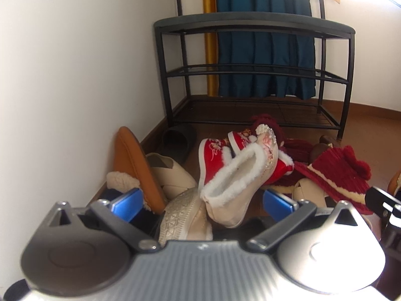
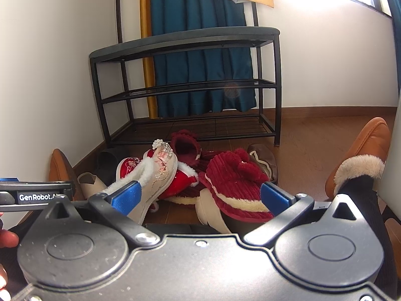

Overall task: Organize scattered shoes
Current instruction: 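Move the left tool toward the cream fur-lined pearl-trimmed slipper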

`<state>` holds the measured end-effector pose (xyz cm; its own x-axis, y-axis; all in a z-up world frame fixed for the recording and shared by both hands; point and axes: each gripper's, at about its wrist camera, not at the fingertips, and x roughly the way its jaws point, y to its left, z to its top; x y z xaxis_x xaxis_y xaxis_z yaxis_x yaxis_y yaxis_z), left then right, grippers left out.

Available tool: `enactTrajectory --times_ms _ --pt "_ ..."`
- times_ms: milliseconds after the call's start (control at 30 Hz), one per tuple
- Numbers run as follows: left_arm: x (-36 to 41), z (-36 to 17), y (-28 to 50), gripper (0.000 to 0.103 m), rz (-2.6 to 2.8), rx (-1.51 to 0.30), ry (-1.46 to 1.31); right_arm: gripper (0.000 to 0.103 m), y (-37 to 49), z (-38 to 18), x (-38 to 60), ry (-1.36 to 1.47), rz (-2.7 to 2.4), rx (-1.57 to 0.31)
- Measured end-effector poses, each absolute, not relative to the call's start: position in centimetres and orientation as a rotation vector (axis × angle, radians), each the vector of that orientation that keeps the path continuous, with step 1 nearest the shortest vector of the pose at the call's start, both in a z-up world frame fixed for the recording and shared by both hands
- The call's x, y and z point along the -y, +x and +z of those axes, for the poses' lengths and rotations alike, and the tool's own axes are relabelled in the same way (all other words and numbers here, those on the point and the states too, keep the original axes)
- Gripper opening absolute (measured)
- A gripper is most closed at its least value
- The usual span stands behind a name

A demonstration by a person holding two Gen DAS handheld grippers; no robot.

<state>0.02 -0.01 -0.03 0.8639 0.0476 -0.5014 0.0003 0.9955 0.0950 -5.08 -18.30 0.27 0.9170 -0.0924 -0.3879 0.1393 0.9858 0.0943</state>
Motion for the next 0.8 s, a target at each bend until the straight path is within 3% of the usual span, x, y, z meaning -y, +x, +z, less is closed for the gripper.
enactTrajectory --times_ms 800 --pt "0.15 -0.53 0.82 0.103 0.009 -0.583 0.066 0.103 -4.74 0.54 18.43 0.124 -0.119 -0.397"
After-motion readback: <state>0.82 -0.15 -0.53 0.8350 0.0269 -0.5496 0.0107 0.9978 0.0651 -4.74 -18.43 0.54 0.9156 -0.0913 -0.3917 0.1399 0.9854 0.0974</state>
